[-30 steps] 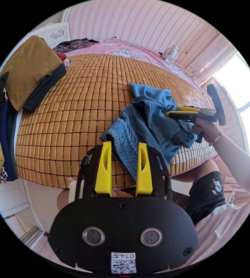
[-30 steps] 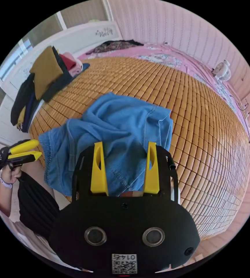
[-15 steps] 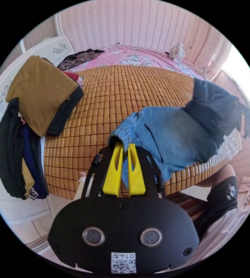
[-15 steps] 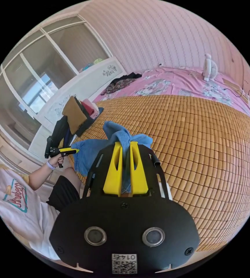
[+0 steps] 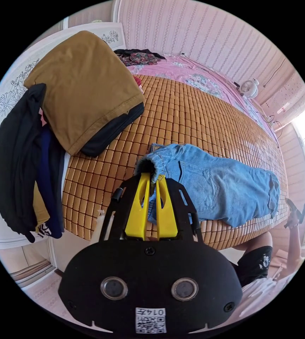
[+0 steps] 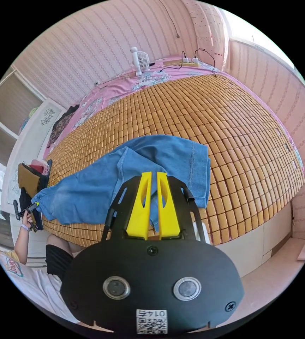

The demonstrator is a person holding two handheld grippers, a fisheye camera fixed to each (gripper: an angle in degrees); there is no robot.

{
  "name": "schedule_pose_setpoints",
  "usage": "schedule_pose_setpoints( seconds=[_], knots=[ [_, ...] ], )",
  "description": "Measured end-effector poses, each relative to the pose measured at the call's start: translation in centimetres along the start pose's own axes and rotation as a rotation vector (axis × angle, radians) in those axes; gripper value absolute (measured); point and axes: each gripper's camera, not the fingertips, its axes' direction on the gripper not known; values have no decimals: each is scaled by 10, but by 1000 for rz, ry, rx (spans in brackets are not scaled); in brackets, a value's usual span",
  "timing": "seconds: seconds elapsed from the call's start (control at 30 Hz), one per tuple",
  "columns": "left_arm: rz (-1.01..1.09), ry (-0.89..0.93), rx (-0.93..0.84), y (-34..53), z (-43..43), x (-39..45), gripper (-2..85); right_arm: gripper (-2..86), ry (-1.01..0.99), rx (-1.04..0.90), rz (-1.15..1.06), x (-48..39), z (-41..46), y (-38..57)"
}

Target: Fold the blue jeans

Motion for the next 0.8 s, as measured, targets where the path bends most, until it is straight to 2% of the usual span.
schedule_pose_setpoints(
  seconds=[0.1, 0.2, 0.27, 0.33, 0.37, 0.47, 0.53, 0.6, 0.7, 0.8],
  knots=[
    [13, -20, 4, -2, -4, -4, 5, 120, 19, -97, -63, -20, 33, -8],
    [-7, -17, 27, -4, -10, -11, 5, 131, 66, -220, -155, -47, 81, -10],
    [-30, -2, 58, -3, -18, -17, 4, 119, 205, -176, -219, -62, 91, -4],
    [-32, 6, 86, -2, -26, -22, 4, 46, 198, -186, -269, -66, 89, -3],
    [-13, 11, 107, -1, -33, -25, 3, 40, 184, -189, -273, -64, 86, -3],
    [31, 77, 189, 11, -58, -40, 3, 19, 47, -30, -265, -43, 30, 3],
    [23, 90, 223, 25, -72, -56, 3, 14, -34, 209, -284, -18, -42, 28],
    [46, 99, 268, 46, -86, -69, 4, 13, -79, 314, -310, 3, -89, 55],
    [111, 77, 280, 95, -96, -83, 9, 16, -66, 288, -374, 31, -127, 107],
    [21, 85, 150, 143, -79, -106, 23, 31, 14, 131, -290, 65, -115, 150]
  ],
)
